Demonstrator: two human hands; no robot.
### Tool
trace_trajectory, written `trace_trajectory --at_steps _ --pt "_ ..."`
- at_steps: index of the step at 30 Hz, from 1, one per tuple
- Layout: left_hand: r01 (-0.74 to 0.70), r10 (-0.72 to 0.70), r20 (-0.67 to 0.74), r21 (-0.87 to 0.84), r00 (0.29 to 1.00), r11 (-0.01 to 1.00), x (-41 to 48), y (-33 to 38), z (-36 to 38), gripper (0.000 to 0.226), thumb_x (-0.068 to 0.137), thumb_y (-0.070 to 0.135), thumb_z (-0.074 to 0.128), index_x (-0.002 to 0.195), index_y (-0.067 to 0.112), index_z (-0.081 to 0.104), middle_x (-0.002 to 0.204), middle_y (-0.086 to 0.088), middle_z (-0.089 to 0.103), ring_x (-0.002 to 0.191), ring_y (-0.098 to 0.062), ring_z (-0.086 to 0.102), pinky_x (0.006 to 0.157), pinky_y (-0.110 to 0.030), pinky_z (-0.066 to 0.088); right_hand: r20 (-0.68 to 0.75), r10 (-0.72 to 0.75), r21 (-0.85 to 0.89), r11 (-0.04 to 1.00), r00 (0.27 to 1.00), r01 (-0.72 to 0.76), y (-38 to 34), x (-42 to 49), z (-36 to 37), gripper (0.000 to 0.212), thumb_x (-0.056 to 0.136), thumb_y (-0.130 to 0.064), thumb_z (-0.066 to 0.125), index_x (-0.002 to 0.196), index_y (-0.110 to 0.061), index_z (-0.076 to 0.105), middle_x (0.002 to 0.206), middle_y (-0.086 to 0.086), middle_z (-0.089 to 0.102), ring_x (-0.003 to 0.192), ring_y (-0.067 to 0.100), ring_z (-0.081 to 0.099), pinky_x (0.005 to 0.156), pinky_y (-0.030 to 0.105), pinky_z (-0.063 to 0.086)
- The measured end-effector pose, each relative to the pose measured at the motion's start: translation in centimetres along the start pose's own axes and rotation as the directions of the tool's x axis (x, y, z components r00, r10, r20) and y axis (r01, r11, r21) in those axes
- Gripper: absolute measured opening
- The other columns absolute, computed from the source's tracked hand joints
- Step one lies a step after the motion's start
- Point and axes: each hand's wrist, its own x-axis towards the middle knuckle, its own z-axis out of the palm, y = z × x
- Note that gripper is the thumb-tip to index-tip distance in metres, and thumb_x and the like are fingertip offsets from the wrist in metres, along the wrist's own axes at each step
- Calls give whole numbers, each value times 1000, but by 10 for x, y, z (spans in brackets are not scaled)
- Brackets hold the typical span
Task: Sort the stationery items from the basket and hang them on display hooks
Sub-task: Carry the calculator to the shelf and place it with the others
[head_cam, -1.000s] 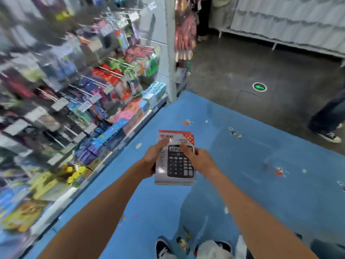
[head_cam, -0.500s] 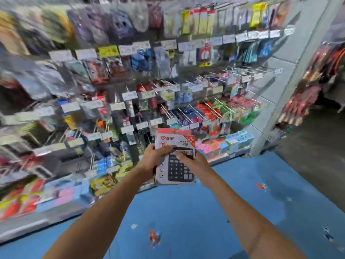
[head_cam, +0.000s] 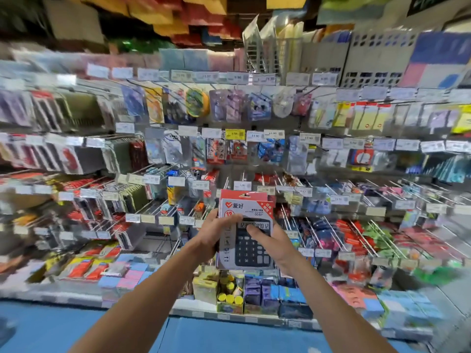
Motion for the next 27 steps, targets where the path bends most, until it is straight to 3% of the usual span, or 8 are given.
trace_trajectory --at_steps 4,7,10,13,16,20,23,27 --pt "-23 22 -54 -20 998 1000 10 15 5 68 67 54 90 119 15 70 116 -23 73 103 -46 71 92 -65 54 23 -48 12 999 999 48 -13 21 -8 52 84 -42 78 131 -27 61 123 -7 73 117 16 67 108 47 51" --pt "-45 45 -6 -39 999 998 17 21 3 72 79 66 78 127 13 68 123 -24 70 110 -45 69 96 -63 54 32 -68 40 997 997 66 -20 35 -15 47 85 -37 79 128 -26 63 120 -8 74 115 14 69 105 43 52" --pt "16 -16 26 -7 1000 1000 24 29 -1 72 88 78 57 132 22 68 130 -17 69 119 -39 68 92 -48 60 16 -88 73 994 996 86 -23 48 -18 54 79 -44 81 127 -29 62 118 -11 75 113 12 70 94 32 57" --pt "52 -53 55 10 997 999 38 34 -6 73 89 82 49 136 29 65 135 -12 68 122 -34 67 87 -38 61 5 -96 133 987 995 95 -25 61 -18 55 78 -43 81 127 -26 62 115 -9 76 107 11 72 79 22 59" --pt "17 -17 51 -2 999 1000 54 31 -16 68 91 77 54 138 28 62 135 -13 68 122 -35 67 89 -44 61 -11 -98 151 984 995 98 -22 75 -17 48 85 -34 79 129 -22 61 117 -5 76 108 14 72 82 25 59" --pt "-51 48 59 39 997 998 83 23 -32 55 88 54 77 132 25 62 131 -18 69 119 -42 67 100 -64 53 -26 -93 160 982 995 96 -16 99 -14 38 92 -27 76 127 -24 61 115 -6 76 105 12 73 76 22 59" --pt "-60 53 109 60 993 996 109 21 -45 48 88 40 80 129 22 64 128 -19 70 116 -43 68 99 -62 54 -8 -46 138 989 999 47 -15 120 -10 43 90 -37 76 129 -32 59 118 -7 75 107 11 72 84 30 61" --pt "-66 57 112 75 992 995 147 21 -62 48 78 46 86 120 32 68 121 -13 74 109 -36 72 86 -49 60 -45 -37 128 991 998 43 -14 153 -6 50 85 -41 78 130 -29 60 122 -4 74 116 18 69 100 43 55"
